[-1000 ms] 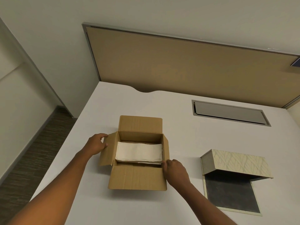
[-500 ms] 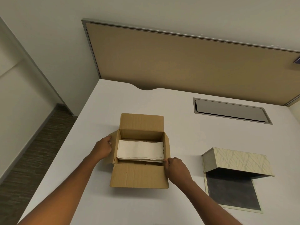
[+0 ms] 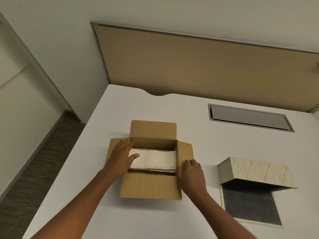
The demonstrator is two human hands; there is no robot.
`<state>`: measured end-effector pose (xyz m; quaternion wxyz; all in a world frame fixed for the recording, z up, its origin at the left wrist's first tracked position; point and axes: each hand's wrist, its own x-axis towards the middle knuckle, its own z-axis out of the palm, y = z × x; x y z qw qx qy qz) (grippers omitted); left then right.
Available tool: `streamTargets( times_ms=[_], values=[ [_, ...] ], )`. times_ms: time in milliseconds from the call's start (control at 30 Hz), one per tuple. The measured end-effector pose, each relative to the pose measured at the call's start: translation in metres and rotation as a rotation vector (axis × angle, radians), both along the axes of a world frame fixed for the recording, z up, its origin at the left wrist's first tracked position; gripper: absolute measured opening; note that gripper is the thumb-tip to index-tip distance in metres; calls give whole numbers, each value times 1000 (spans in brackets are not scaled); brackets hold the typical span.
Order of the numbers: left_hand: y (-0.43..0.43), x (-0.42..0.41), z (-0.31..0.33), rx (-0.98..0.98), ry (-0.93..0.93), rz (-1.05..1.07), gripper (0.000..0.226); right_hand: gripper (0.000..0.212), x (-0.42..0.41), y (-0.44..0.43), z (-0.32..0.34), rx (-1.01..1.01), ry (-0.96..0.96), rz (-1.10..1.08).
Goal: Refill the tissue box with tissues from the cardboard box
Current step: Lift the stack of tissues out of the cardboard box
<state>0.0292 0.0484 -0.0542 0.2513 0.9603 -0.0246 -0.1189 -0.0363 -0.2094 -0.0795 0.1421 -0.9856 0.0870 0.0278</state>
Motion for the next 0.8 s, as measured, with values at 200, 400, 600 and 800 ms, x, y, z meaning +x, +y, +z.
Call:
streamTargets(
  times_ms=[200, 400, 600, 800],
  values=[
    [-22, -1, 0, 17, 90, -205, 81, 44, 15, 9, 3, 90, -5, 149],
    [-37, 14, -9, 171, 185, -290, 93, 65, 37, 18, 7, 45, 97, 334],
    [-42, 34, -20, 363, 264, -386, 100, 83, 71, 28, 9, -29, 312, 604],
    [-45, 53, -22, 428, 342, -488, 90, 82, 96, 40, 0, -172, 445, 645]
  ],
)
